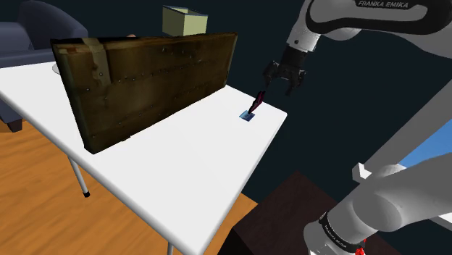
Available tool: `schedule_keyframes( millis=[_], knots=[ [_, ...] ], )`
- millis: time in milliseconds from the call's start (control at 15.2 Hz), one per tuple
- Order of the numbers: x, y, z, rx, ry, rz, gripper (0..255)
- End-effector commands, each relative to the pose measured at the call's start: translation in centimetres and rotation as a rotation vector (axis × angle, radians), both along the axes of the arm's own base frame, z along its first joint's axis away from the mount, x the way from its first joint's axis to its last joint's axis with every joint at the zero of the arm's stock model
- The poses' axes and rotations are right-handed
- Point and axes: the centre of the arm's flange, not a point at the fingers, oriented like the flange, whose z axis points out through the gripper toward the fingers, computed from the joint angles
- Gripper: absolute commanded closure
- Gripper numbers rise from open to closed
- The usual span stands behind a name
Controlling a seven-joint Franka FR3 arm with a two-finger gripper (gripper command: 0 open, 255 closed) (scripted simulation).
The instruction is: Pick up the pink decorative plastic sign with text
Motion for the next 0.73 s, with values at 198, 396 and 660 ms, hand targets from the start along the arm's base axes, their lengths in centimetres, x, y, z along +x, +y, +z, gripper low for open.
schedule_keyframes(
  millis=[198, 396, 660],
  knots=[
    [6.2, -2.9, -2.0, 0.007, 0.035, -0.233, 0],
    [9.2, -5.4, -3.3, 0.011, 0.056, -0.370, 0],
    [12.5, -9.3, -5.1, 0.017, 0.084, -0.553, 0]
  ],
)
